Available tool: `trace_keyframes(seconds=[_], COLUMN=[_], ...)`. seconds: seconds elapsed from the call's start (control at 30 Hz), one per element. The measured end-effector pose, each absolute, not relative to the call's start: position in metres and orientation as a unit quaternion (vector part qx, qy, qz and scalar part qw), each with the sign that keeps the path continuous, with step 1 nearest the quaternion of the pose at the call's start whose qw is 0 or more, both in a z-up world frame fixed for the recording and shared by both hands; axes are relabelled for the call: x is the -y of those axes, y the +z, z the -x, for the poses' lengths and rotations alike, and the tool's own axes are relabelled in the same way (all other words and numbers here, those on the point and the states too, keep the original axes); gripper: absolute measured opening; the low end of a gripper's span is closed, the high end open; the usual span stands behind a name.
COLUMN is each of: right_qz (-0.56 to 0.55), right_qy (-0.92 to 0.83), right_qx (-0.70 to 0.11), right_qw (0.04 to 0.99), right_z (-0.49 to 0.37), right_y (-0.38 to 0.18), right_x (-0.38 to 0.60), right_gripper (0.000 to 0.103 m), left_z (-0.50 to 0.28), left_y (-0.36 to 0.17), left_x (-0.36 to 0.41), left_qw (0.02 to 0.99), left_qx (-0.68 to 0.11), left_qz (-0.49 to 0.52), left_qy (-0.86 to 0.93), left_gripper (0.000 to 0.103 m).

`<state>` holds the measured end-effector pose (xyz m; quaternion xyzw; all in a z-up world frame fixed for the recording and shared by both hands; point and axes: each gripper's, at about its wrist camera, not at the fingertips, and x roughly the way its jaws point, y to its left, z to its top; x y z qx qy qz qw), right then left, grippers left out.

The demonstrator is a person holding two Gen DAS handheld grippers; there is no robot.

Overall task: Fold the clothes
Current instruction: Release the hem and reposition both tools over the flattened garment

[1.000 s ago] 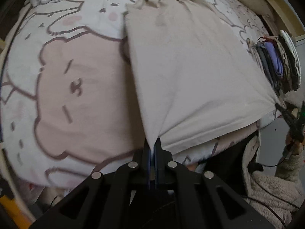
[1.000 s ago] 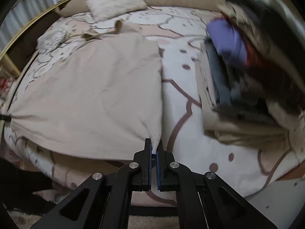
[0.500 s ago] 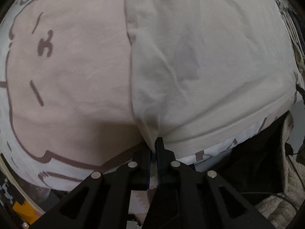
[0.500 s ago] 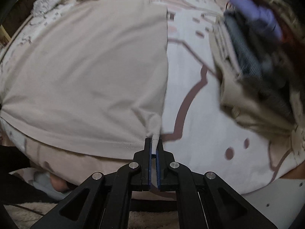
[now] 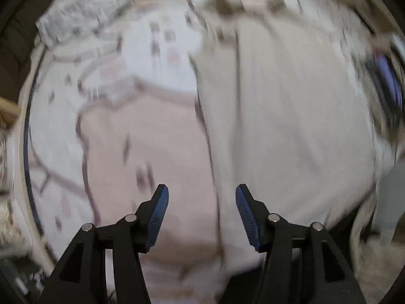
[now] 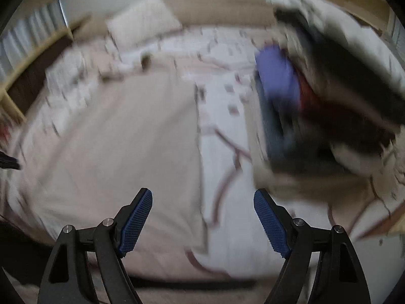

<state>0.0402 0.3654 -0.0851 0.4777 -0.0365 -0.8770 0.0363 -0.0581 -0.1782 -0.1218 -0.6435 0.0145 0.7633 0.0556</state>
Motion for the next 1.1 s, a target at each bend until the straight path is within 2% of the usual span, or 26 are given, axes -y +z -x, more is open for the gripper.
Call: trace_keyframes(seconds=[0.1, 0.2, 0.37, 0.43, 0.47, 0.5, 0.53, 0.7, 0.77, 0.8, 0.87, 0.97, 1.03, 1.1], right_qz=[-0.457, -0.472, -0.498, -0.504, -0.507, -0.510, -0.513, -0.515, -0.519, -0.521, -0.521, -0.504, -0.489, -0.482], right_qy=[-0.887, -0.877, -0.862, -0.859, -0.857, -0.856, -0.854, -0.853, -0.851, -0.849, -0.849, -0.855, -0.861, -0.860], right_qx=[0.052, 0.069, 0.085, 0.085, 0.084, 0.083, 0.081, 0.081, 0.080, 0.082, 0.089, 0.113, 0.137, 0.160], right_qw=[0.043, 0.051, 0.039, 0.032, 0.029, 0.026, 0.024, 0.021, 0.022, 0.024, 0.029, 0.038, 0.042, 0.047], right_z=[-0.015, 0.002, 0.013, 0.014, 0.017, 0.019, 0.023, 0.038, 0.045, 0.049, 0.059, 0.078, 0.097, 0.119], right_y=[-0.082, -0.102, -0.130, -0.132, -0.134, -0.134, -0.135, -0.143, -0.150, -0.153, -0.157, -0.155, -0.152, -0.154], right_x=[-0.347, -0.329, -0.322, -0.326, -0.328, -0.330, -0.332, -0.337, -0.338, -0.340, -0.344, -0.355, -0.367, -0.376], right_gripper=[0.082, 0.082, 0.082, 0.082, 0.082, 0.082, 0.082, 0.082, 0.082, 0.082, 0.082, 0.082, 0.082, 0.082], left_z=[0.124, 0.169, 0.212, 0.221, 0.221, 0.220, 0.220, 0.219, 0.220, 0.219, 0.219, 0.215, 0.215, 0.215], left_y=[-0.131, -0.161, -0.216, -0.236, -0.236, -0.235, -0.233, -0.220, -0.221, -0.222, -0.216, -0.197, -0.180, -0.159], left_x=[0.164, 0.151, 0.153, 0.154, 0.150, 0.147, 0.150, 0.180, 0.193, 0.199, 0.200, 0.202, 0.205, 0.206], left_qw=[0.058, 0.061, 0.046, 0.049, 0.054, 0.058, 0.058, -0.006, -0.009, -0.007, -0.008, -0.013, -0.017, -0.010], left_qx=[0.037, 0.061, 0.096, 0.118, 0.106, 0.092, 0.098, 0.071, 0.101, 0.120, 0.122, 0.117, 0.127, 0.136], left_qz=[0.611, 0.609, 0.638, 0.652, 0.646, 0.639, 0.637, 0.619, 0.618, 0.617, 0.610, 0.591, 0.573, 0.549], left_qy=[0.788, 0.789, 0.762, 0.747, 0.754, 0.761, 0.762, 0.782, 0.780, 0.778, 0.783, 0.798, 0.810, 0.825], left_gripper=[0.055, 0.055, 0.054, 0.047, 0.040, 0.011, 0.003, 0.003, 0.003, 0.007, 0.008, 0.021, 0.034, 0.038])
